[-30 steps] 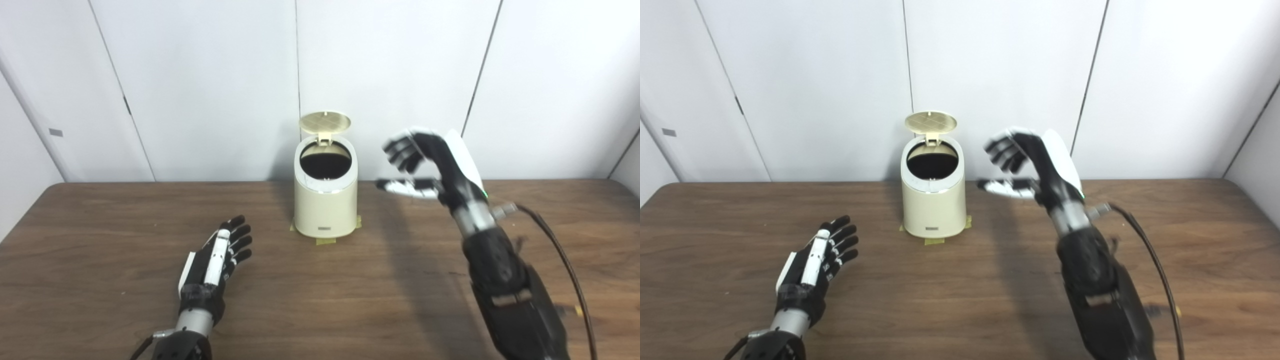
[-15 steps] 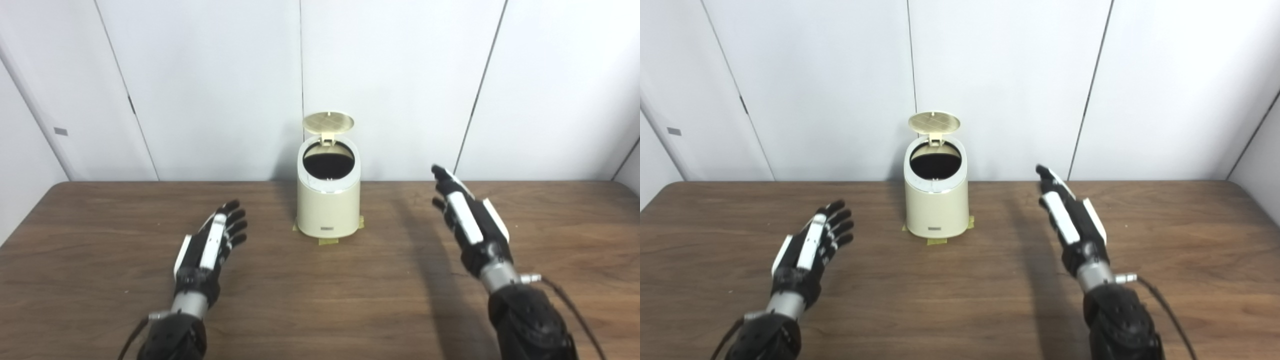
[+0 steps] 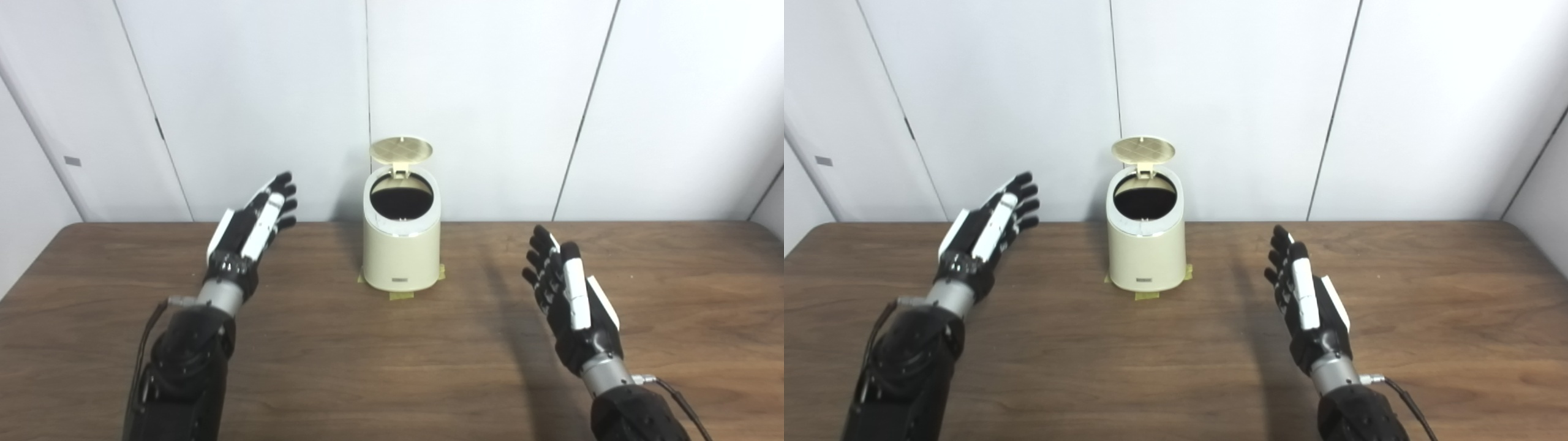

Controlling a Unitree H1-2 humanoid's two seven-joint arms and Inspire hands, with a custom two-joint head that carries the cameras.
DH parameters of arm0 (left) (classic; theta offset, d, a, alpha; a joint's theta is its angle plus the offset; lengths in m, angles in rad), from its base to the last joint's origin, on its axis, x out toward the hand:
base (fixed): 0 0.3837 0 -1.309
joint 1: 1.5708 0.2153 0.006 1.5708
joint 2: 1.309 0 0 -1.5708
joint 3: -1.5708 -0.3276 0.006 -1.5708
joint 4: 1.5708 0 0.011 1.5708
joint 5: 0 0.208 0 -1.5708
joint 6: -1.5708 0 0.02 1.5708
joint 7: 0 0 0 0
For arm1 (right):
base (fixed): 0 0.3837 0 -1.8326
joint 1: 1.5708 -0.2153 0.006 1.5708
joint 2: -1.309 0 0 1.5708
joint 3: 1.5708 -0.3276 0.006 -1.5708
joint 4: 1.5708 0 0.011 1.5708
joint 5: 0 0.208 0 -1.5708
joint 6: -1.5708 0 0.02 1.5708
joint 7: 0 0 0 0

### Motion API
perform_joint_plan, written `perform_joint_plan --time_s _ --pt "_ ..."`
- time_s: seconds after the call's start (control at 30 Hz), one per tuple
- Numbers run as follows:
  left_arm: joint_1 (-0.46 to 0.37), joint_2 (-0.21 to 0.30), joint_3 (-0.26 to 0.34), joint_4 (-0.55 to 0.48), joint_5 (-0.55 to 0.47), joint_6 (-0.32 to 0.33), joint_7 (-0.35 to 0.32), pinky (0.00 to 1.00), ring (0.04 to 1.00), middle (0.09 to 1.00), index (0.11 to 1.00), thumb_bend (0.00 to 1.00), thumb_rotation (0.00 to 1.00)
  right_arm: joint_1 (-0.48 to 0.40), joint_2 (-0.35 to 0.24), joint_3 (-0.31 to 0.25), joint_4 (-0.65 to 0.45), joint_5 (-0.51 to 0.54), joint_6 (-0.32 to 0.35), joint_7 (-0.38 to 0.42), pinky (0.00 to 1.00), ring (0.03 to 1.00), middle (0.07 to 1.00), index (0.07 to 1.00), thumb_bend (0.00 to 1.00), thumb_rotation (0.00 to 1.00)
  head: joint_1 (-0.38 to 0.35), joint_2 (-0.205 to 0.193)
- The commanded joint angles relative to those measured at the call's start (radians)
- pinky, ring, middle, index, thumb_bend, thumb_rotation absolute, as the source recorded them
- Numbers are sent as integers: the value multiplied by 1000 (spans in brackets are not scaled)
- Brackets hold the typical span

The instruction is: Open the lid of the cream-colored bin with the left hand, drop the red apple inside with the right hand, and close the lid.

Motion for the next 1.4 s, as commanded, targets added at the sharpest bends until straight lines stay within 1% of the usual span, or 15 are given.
perform_joint_plan --time_s 0.0,0.2,0.3,0.4,0.5,0.6,0.77,0.87,0.97,1.0,1.07,1.13,1.2,1.3,1.37 --pt "-88 21 -11 0 14 -10 -15 894 925 933 941 461 828 -28 6 -2 -31 16 -10 -7 956 997 987 964 624 1000 4 -1" --pt "-221 27 -33 87 47 -32 -21 894 918 922 916 482 802 -21 12 -1 -19 32 -8 -7 955 995 980 955 629 1000 8 -7" --pt "-292 26 -47 137 64 -36 -26 878 912 918 902 523 777 -15 14 1 -15 46 -13 -1 964 1000 985 960 632 1000 10 -7" --pt "-331 22 -58 171 74 -50 -31 872 912 918 897 514 759 -9 14 4 -7 49 -25 -2 967 1000 990 963 631 1000 8 -5" --pt "-368 26 -90 207 104 -64 -47 875 911 919 906 477 819 -7 17 5 -8 46 -27 -7 963 1000 988 961 634 1000 7 -3" --pt "-408 24 -122 254 129 -73 -63 878 911 920 913 460 845 -7 20 4 -9 45 -23 -13 955 998 985 958 632 1000 5 -1" --pt "-454 15 -151 320 159 -81 -71 879 913 910 912 434 901 -10 21 3 -7 45 -21 -19 931 984 978 951 634 1000 3 -2" --pt "-473 24 -183 357 196 -110 -87 873 907 901 906 420 941 -12 21 2 -4 48 -21 -18 921 981 979 953 630 1000 3 -3" --pt "-478 40 -236 372 248 -151 -115 862 905 870 887 395 946 -14 25 1 -5 52 -14 -22 914 977 975 950 631 1000 0 -5" --pt "-478 45 -255 371 265 -158 -128 865 909 861 879 411 919 -14 25 1 -6 53 -13 -23 907 973 971 949 631 1000 0 -5" --pt "-478 51 -290 363 297 -150 -152 888 914 855 864 445 873 -15 23 4 -3 51 -14 -24 891 968 966 949 629 1000 -4 -6" --pt "-476 60 -325 349 334 -144 -173 908 916 859 848 484 858 -16 22 5 -3 51 -12 -24 881 964 966 951 635 1000 -6 -6" --pt "-471 71 -359 328 383 -153 -182 889 907 870 849 479 846 -16 23 5 -1 54 -9 -25 877 962 965 953 630 1000 -6 -6" --pt "-477 115 -453 288 530 -170 -208 819 875 883 861 502 863 -16 20 4 7 63 -12 -20 883 966 971 959 629 1000 -7 -6" --pt "-490 151 -524 262 640 -199 -233 817 879 889 870 511 874 -17 13 5 16 63 -17 -16 884 967 974 963 629 1000 -6 -6"
